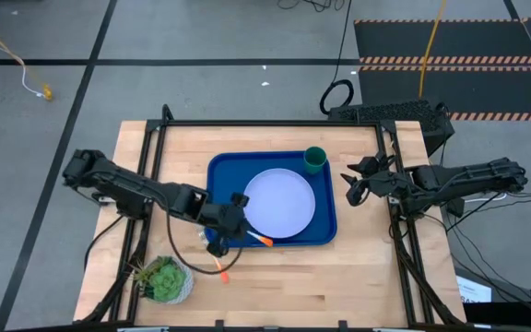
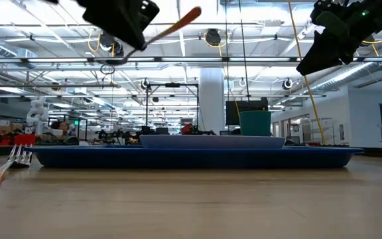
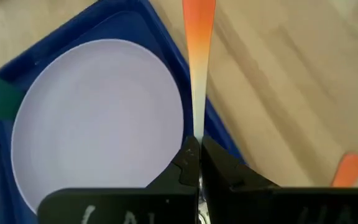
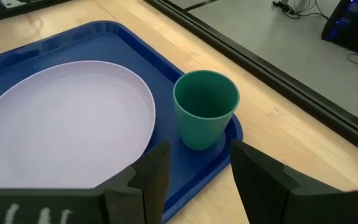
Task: Pick and place plate/cup/fork/spoon on tray
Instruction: Put the orange spoon to the left of the blue plate on the blue serving tray
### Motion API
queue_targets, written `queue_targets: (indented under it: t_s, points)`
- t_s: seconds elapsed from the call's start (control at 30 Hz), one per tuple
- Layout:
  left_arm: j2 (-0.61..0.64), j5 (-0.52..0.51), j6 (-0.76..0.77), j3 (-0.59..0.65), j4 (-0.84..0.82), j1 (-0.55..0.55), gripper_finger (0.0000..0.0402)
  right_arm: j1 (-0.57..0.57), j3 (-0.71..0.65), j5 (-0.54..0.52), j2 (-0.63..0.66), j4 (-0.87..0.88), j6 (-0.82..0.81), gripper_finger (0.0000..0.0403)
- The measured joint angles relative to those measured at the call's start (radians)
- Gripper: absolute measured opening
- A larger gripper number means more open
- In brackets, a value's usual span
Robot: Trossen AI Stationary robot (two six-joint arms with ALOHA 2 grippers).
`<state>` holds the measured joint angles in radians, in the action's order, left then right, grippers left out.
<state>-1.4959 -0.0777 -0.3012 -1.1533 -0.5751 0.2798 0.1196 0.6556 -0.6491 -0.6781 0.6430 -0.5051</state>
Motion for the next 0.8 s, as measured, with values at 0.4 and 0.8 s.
queue_targets:
  t_s: [0.4, 0.8]
  points:
    - [-0.001, 0.000, -0.302, 0.047, -0.044, -0.020, 0.0000, 0.000, 0.000, 0.000, 0.000, -0.004, 0.009, 0.0160]
    - [-0.009, -0.007, -0.444, 0.047, -0.121, -0.099, 0.0000, 0.000, 0.000, 0.025, 0.000, -0.003, 0.006, 0.0160]
